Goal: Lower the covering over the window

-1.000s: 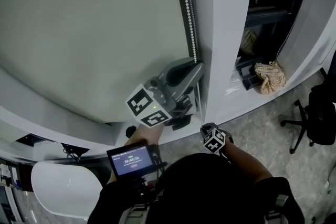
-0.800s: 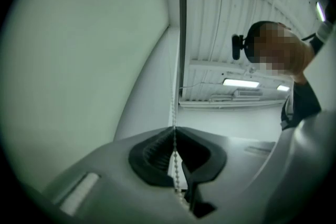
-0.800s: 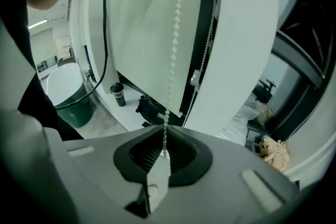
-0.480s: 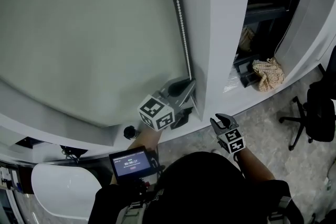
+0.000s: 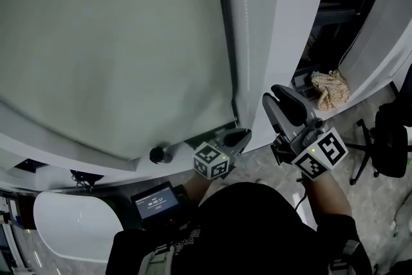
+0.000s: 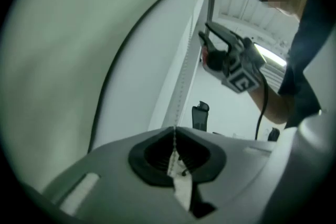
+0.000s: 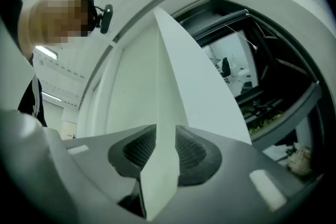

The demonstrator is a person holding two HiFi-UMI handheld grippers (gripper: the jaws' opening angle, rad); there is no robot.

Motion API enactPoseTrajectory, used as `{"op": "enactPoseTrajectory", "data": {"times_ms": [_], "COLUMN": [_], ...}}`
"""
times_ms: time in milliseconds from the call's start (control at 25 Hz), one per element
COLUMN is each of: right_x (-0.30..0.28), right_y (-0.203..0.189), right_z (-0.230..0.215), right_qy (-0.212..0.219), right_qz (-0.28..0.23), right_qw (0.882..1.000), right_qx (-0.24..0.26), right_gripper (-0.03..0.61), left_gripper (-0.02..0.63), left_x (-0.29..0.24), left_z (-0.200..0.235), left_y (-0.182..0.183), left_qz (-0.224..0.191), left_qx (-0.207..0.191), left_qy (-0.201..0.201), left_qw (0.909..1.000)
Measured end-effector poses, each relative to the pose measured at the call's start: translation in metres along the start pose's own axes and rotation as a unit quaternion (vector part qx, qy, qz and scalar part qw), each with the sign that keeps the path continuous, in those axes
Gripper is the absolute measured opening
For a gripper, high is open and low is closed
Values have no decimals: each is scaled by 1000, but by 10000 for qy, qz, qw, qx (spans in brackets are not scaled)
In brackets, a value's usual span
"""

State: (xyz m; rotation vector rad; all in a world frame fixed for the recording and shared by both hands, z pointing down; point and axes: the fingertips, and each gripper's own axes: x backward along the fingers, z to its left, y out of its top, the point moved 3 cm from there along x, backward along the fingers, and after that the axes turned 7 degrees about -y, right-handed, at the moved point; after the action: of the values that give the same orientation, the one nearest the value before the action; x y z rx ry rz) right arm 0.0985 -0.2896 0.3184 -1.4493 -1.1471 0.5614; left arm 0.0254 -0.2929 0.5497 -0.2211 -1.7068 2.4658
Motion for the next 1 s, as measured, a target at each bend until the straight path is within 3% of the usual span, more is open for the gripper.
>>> {"op": "enactPoseTrajectory", "data": {"times_ms": [160,360,400,440,600,760,800,1000], "right_x": [-46,-66,-68,-69,-69,-62,-61,-61], "right_y": [63,92,94,95,96,94,91,61], "right_z": [25,60,64,66,64,60,57,33], "right_qy": [363,755,758,728,577,542,558,684], "right_qz": [-168,203,251,262,141,-27,-43,195], "right_qw": [9992,9969,9964,9958,9949,9970,9973,9974], "right_qx": [-74,100,279,483,819,550,485,76], "right_gripper": [120,138,56,16,12,20,23,58], "left_gripper": [9,9,9,9,8,16,48,86], "left_x": [-1,6,7,9,17,36,40,61], "left_z": [-6,-31,-34,-36,-31,-27,-26,-14], "left_y": [-21,-45,-45,-44,-39,-39,-40,-43], "left_qz": [239,183,143,111,-168,-575,-636,-691], "left_qx": [128,379,382,366,405,441,424,542], "left_qy": [-120,-264,-292,-322,-317,-156,-72,558], "left_qw": [9996,9988,9987,9987,9985,9972,9971,9946]}}
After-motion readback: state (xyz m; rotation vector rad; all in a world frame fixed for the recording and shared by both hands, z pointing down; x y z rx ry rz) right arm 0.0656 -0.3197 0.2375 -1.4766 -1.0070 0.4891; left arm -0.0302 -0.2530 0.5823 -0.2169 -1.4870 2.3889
